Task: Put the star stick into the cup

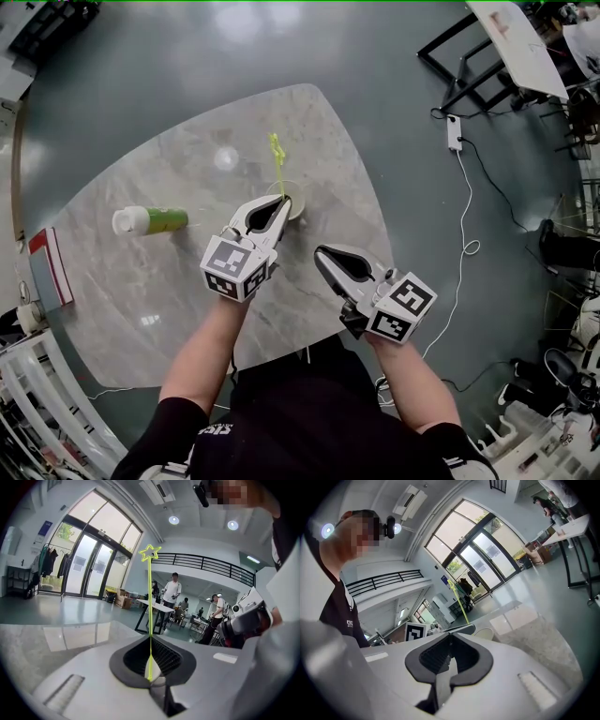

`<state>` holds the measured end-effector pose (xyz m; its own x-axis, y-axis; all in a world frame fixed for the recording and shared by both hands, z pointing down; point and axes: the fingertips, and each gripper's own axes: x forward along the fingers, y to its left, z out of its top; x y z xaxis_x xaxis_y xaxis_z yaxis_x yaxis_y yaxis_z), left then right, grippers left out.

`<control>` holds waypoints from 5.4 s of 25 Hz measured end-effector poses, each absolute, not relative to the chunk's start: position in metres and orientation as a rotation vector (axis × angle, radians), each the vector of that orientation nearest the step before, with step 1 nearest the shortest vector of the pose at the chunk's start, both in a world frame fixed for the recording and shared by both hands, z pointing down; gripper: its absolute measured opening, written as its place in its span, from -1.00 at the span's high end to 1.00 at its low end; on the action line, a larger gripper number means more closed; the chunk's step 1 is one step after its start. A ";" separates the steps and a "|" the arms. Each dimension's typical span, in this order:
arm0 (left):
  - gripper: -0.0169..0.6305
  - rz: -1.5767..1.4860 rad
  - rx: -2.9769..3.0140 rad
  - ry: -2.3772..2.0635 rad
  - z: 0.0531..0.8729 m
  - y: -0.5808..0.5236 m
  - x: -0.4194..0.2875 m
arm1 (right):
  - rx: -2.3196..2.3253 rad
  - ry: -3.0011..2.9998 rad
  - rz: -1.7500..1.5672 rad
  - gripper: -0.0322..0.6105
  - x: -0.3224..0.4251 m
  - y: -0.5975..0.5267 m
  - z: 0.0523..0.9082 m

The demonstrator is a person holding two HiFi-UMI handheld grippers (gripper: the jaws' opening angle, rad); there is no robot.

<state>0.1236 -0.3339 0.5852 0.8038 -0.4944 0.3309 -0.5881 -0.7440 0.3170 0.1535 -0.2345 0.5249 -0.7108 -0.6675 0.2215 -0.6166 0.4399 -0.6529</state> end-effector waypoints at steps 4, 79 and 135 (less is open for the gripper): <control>0.93 0.355 2.573 -0.803 0.592 -0.330 0.128 | -1.153 2.612 -1.134 0.80 0.152 -0.229 0.522; 0.93 0.268 2.443 -1.139 0.485 -0.207 0.058 | -0.863 2.740 -0.932 0.81 0.150 -0.174 0.417; 0.94 0.206 2.694 -1.265 0.326 -0.117 -0.020 | -0.930 2.873 -0.440 0.87 0.089 -0.100 0.312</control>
